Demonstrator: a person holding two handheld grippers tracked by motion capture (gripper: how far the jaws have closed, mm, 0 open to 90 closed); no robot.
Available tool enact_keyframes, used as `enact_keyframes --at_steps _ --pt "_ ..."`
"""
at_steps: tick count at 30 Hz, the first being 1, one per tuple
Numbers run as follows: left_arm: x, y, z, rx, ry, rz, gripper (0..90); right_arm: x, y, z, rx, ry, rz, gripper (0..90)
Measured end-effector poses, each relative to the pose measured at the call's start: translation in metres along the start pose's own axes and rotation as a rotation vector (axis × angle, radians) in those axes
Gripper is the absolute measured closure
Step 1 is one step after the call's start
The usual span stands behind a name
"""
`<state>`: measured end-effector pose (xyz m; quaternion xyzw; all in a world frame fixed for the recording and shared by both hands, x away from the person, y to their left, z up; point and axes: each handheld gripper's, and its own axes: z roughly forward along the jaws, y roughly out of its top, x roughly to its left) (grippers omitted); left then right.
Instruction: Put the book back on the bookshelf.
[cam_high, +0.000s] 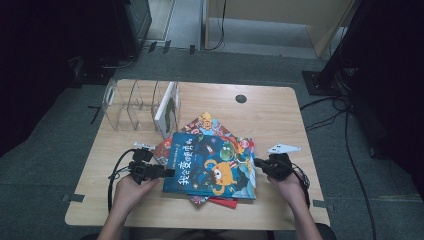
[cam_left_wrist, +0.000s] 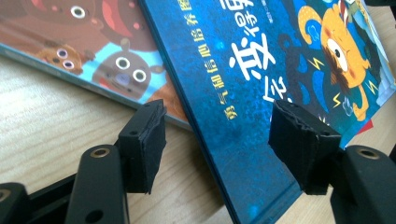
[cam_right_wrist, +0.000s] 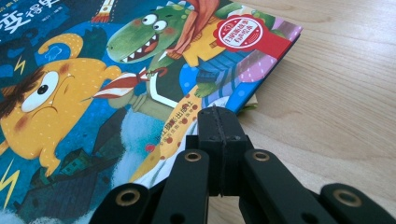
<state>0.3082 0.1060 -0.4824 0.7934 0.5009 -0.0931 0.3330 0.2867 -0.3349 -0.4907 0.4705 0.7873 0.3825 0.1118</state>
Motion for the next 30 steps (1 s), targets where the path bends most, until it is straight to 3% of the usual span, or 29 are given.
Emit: enact_keyframes --at_steps 7,11,15,20,27,30 --pt "0.001 -0.002 0.000 0.017 -0.006 -0.017 36.1 0.002 0.002 0.002 0.001 0.000 -0.016 90.0" --pt "0.000 -0.003 0.007 0.090 0.004 -0.023 36.5 0.004 0.002 0.004 -0.002 0.007 -0.022 90.0" --pt "-0.003 -0.002 0.010 0.089 -0.007 -0.019 36.8 0.005 0.003 0.005 -0.003 0.011 -0.024 90.0" --pt "0.000 0.001 0.011 0.096 -0.027 -0.046 37.0 0.007 0.003 0.007 -0.002 0.028 -0.021 90.0" --pt "-0.004 0.003 0.008 0.124 -0.010 -0.048 38.7 0.007 0.003 0.007 0.002 0.029 -0.025 90.0" --pt "-0.003 0.003 -0.004 0.080 -0.067 -0.077 44.0 0.007 0.002 0.008 0.012 0.033 -0.027 90.0"
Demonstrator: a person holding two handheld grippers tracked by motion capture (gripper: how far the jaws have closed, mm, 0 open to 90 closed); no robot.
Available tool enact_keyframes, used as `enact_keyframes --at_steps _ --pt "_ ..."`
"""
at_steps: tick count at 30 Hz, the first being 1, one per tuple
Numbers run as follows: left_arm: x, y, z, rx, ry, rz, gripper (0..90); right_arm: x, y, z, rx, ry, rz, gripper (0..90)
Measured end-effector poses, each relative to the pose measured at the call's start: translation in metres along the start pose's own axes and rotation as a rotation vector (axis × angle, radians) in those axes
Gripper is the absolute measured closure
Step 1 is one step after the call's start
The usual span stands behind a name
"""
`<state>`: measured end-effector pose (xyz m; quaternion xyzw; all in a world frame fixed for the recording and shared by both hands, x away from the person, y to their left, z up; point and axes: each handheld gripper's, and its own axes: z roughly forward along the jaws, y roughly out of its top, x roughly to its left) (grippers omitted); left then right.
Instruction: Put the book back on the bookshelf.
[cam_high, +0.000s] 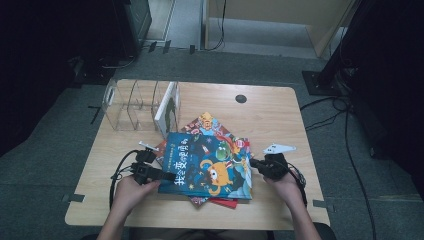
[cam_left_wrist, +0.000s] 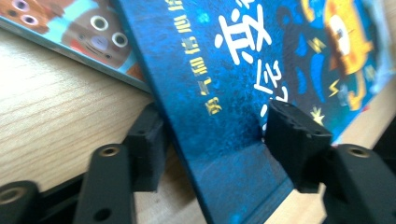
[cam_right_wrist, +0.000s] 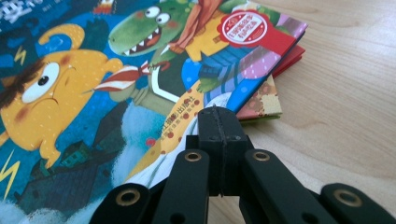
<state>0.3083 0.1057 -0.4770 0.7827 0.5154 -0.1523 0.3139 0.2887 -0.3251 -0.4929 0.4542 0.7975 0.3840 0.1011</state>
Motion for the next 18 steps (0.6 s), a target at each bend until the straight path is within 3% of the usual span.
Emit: enact_keyframes --at_steps 4,8,13,18 --pt "-0.004 0.000 -0.011 -0.043 -0.041 -0.004 45.6 0.001 -0.001 0.001 0.009 -0.004 -0.003 90.0" --pt "-0.015 0.007 -0.020 -0.045 -0.012 0.025 45.5 0.001 0.000 0.002 0.017 0.007 -0.006 90.0" --pt "-0.025 0.020 -0.032 -0.029 -0.017 0.042 45.9 0.002 0.001 0.003 0.020 0.007 -0.023 90.0" --pt "-0.039 0.035 -0.040 -0.041 -0.104 0.076 47.7 0.002 0.001 0.004 0.016 0.017 -0.010 90.0"
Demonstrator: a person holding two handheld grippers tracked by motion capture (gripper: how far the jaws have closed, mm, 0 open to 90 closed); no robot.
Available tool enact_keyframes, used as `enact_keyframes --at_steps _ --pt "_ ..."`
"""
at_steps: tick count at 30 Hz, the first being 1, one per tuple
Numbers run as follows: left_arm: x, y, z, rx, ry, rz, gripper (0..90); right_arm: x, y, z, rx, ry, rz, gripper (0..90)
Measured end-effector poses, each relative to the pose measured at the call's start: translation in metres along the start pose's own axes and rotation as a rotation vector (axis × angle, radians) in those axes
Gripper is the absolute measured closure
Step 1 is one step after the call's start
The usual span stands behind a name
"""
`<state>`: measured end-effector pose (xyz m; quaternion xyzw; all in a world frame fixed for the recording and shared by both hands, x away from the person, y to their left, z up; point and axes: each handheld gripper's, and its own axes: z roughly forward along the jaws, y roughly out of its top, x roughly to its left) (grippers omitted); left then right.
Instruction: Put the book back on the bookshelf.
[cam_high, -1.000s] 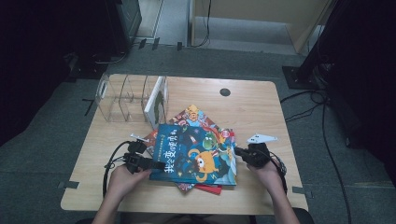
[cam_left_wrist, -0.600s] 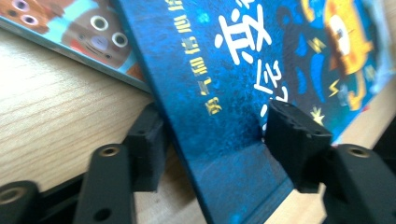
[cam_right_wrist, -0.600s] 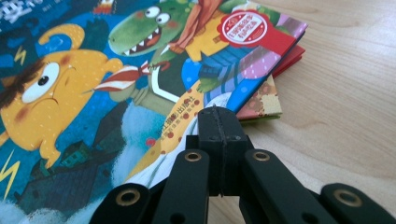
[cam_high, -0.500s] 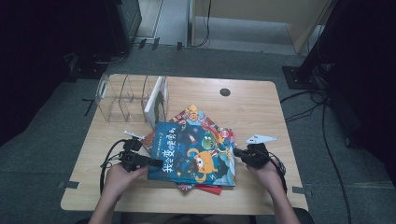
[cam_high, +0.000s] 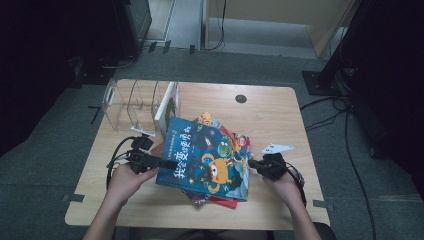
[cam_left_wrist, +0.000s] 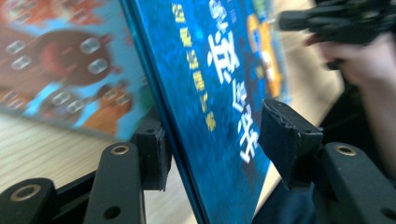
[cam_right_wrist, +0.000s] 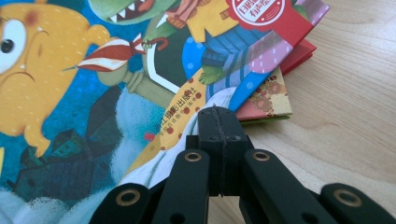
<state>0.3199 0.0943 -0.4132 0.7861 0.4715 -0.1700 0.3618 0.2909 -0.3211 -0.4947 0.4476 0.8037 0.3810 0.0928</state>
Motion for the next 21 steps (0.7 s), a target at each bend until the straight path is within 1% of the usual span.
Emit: enact_keyframes --at_steps 1,2,4,5,6,7,9,10,11,14,16,17,18,19,20,21 --pt "-0.002 0.004 -0.001 -0.006 -0.007 0.003 49.2 0.001 0.000 0.000 0.000 0.005 0.002 90.0" --pt "-0.005 0.008 -0.002 -0.010 -0.013 0.007 49.8 0.001 0.000 0.001 -0.003 0.010 -0.007 90.0" --pt "-0.011 0.017 -0.001 0.006 -0.036 0.018 51.6 0.003 0.000 0.002 -0.005 0.021 -0.017 90.0" --pt "-0.014 0.021 0.000 0.015 -0.037 0.026 51.7 0.005 0.001 0.003 -0.006 0.028 -0.023 90.0" --pt "-0.016 0.025 0.000 0.026 -0.033 0.033 51.8 0.006 0.001 0.003 -0.008 0.031 -0.028 90.0" --pt "-0.018 0.028 0.000 0.019 -0.026 0.035 51.7 0.006 0.001 0.004 -0.010 0.026 -0.030 90.0" --pt "-0.021 0.036 -0.002 0.028 -0.002 0.046 51.8 0.007 0.001 0.004 -0.011 0.024 -0.047 90.0" --pt "-0.022 0.039 -0.002 0.032 0.011 0.052 52.9 0.007 0.001 0.004 -0.012 0.025 -0.048 90.0" --pt "-0.022 0.042 -0.002 0.031 0.017 0.048 53.9 0.008 0.002 0.005 -0.013 0.023 -0.047 90.0" --pt "-0.020 0.049 -0.003 0.028 -0.003 0.038 57.7 0.009 0.002 0.005 -0.017 0.020 -0.048 90.0" --pt "-0.019 0.052 -0.001 0.046 -0.011 0.044 64.2 0.009 0.002 0.006 -0.016 0.017 -0.050 90.0" --pt "-0.019 0.054 0.000 0.054 -0.022 0.050 66.3 0.010 0.003 0.006 -0.015 0.016 -0.050 90.0" --pt "-0.019 0.056 0.001 0.065 -0.043 0.042 67.6 0.010 0.003 0.006 -0.015 0.016 -0.048 90.0" --pt "-0.020 0.058 0.002 0.066 -0.052 0.045 68.9 0.010 0.003 0.006 -0.014 0.014 -0.047 90.0" --pt "-0.022 0.060 0.002 0.062 -0.047 0.053 69.0 0.010 0.003 0.005 -0.012 0.013 -0.043 90.0" --pt "-0.024 0.062 0.002 0.055 -0.053 0.069 69.2 0.011 0.003 0.006 -0.011 0.017 -0.044 90.0"
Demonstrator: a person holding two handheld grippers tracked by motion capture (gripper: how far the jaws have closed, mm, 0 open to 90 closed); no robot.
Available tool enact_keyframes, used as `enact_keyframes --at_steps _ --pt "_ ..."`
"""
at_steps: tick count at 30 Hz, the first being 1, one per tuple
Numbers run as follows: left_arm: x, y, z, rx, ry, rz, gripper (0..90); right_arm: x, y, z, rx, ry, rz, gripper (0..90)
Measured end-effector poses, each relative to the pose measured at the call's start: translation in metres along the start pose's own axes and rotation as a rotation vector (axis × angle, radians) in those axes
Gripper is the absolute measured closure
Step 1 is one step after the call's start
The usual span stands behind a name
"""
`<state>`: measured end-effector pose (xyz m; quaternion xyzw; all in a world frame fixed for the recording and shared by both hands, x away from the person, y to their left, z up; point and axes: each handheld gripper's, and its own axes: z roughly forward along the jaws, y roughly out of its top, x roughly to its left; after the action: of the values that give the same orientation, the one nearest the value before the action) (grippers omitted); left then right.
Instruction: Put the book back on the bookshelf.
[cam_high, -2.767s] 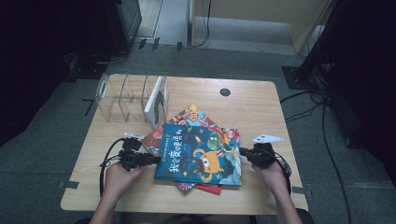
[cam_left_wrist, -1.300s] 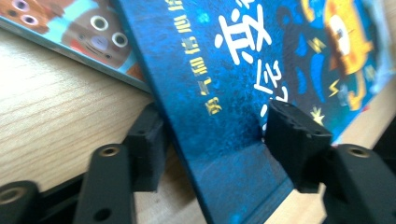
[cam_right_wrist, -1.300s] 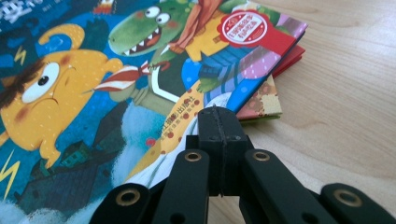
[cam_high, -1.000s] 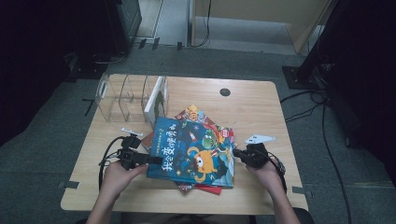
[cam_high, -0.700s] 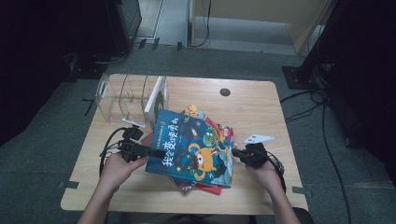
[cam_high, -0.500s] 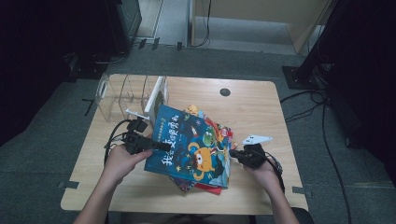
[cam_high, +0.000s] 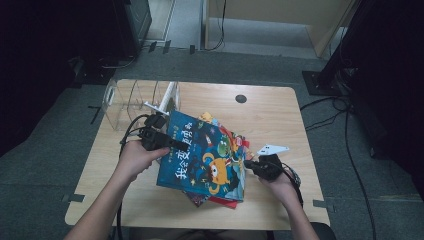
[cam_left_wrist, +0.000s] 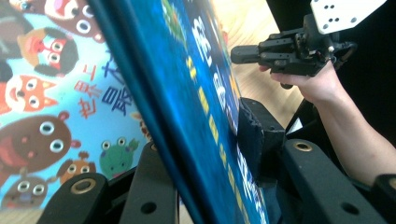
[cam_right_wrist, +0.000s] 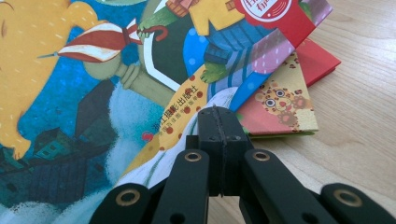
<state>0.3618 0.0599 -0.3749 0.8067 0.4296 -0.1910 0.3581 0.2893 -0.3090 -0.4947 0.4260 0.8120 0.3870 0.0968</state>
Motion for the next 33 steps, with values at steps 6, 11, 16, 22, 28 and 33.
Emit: enact_keyframes --at_steps 6,11,16,22,28,33 --pt "-0.005 0.017 -0.005 0.044 -0.014 0.002 72.1 0.011 0.000 0.002 0.007 0.006 -0.066 89.4" --pt "-0.013 0.031 -0.012 0.112 -0.030 0.000 73.6 0.009 0.001 0.002 0.004 0.012 -0.046 82.5" --pt "-0.021 0.046 -0.014 0.162 -0.014 0.010 75.4 0.009 0.003 0.001 -0.048 0.032 -0.030 70.3" --pt "-0.042 0.069 -0.030 0.189 0.065 0.048 80.0 0.019 0.003 0.008 -0.034 0.073 -0.062 64.4" --pt "-0.050 0.079 -0.034 0.203 0.118 0.054 80.7 0.035 0.003 0.017 -0.042 0.081 -0.153 64.5" --pt "-0.048 0.077 -0.031 0.180 0.132 0.044 78.7 0.038 0.000 0.021 -0.059 0.084 -0.179 65.7"
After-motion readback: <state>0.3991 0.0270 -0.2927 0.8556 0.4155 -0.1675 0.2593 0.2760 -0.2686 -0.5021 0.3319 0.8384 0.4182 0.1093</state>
